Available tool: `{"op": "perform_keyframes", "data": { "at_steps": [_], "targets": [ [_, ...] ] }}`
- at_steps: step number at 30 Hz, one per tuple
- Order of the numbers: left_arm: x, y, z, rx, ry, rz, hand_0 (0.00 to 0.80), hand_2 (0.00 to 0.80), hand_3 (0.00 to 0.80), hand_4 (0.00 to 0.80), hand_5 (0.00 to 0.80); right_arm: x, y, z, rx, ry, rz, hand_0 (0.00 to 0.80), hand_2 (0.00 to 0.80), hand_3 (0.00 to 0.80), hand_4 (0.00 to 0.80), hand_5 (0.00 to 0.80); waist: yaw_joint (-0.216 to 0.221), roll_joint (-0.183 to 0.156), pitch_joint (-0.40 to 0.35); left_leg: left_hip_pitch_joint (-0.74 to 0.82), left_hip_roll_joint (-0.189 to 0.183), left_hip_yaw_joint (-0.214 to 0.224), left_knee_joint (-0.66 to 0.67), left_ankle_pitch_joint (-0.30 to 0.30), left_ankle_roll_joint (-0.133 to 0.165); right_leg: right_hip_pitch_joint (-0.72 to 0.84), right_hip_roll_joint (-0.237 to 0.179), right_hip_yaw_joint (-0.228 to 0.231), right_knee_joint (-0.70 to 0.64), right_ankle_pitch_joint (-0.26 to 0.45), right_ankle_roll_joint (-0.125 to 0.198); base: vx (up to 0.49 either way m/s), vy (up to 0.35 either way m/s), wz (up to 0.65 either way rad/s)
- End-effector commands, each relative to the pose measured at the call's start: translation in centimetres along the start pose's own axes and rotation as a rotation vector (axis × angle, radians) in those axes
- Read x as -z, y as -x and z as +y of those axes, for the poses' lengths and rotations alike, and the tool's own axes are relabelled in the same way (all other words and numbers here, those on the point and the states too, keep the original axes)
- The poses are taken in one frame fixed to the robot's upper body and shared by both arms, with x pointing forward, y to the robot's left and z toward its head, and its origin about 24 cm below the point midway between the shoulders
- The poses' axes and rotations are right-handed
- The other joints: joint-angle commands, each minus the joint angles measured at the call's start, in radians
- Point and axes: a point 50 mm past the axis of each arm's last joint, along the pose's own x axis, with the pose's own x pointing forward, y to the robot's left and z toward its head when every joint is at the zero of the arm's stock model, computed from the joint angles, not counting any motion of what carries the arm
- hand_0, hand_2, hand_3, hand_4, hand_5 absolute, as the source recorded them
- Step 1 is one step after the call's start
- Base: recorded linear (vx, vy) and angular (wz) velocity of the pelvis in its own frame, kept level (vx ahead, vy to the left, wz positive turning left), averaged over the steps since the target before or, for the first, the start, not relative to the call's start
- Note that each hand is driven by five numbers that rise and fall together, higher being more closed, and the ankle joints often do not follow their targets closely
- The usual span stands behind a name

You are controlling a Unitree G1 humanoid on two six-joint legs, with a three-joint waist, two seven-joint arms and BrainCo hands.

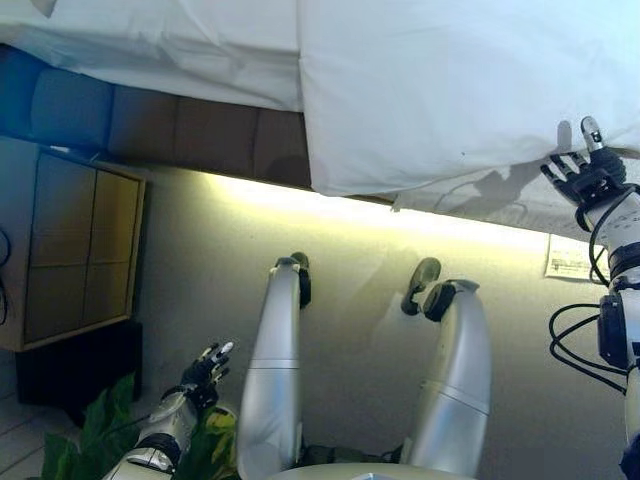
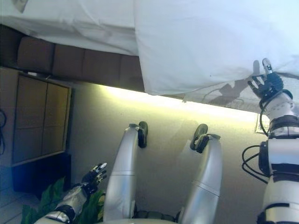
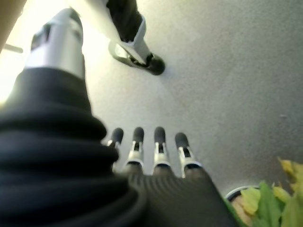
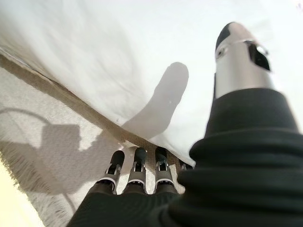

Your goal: Make the bed neatly

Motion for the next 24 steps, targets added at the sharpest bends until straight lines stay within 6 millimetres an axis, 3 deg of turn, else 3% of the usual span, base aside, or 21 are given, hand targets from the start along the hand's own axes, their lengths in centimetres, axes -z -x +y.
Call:
{"op": "perform_keyframes", "data": {
  "at_steps": [1, 12, 13, 14, 24],
  "targets": [
    [2.9, 2.0, 2.8, -0.068, 0.0, 0.062, 0.0, 0.0, 0.0, 0.0, 0.0, -3.5, 0.5, 0.5, -0.033, 0.028, -0.109, 0.0, 0.0, 0.0, 0.0, 0.0, 0.002, 0.028, -0.03, 0.007, 0.016, 0.032, -0.048, 0.021, 0.074, 0.023, -0.016, 0.031, 0.085, -0.117, -0.043, 0.019, -0.003, 0.16],
    [4.4, 3.3, 3.9, -0.063, -0.031, 0.098, 0.0, 0.0, 0.0, 0.0, 0.0, -6.0, 0.8, 4.3, -0.244, 0.077, -0.244, 0.0, 0.0, 0.0, 0.0, 0.0, 0.013, 0.029, -0.029, 0.053, 0.04, 0.025, -0.039, 0.047, 0.057, 0.076, -0.021, 0.026, 0.108, -0.12, -0.046, 0.03, 0.001, 0.01],
    [4.7, 3.5, 4.1, -0.064, -0.037, 0.105, 0.0, 0.0, 0.0, 0.0, 0.0, -6.1, 0.8, 4.6, -0.262, 0.086, -0.255, 0.056, 0.056, 0.056, 0.056, 0.056, 0.014, 0.027, -0.032, 0.064, 0.044, 0.025, -0.037, 0.049, 0.057, 0.089, -0.022, 0.025, 0.109, -0.119, -0.046, 0.075, 0.02, -0.06],
    [4.9, 3.7, 4.2, -0.065, -0.039, 0.111, 0.0, 0.0, 0.0, 0.0, 0.0, -6.2, 0.9, 4.7, -0.27, 0.091, -0.263, 0.775, 0.775, 0.775, 0.775, 0.775, 0.014, 0.026, -0.032, 0.074, 0.047, 0.026, -0.036, 0.05, 0.058, 0.1, -0.024, 0.023, 0.109, -0.118, -0.046, 0.076, 0.022, -0.05],
    [7.0, 5.1, 5.2, -0.099, -0.079, 0.169, 0.0, 0.0, 0.0, 0.0, 0.0, -3.0, 0.7, 2.6, -0.315, 0.117, -0.138, 0.8, 0.8, 0.8, 0.8, 0.8, 0.011, 0.008, -0.058, 0.173, 0.072, 0.027, 0.001, 0.072, 0.063, 0.21, -0.043, 0.028, 0.124, -0.094, -0.037, 0.112, 0.026, -0.03]
  ]
}}
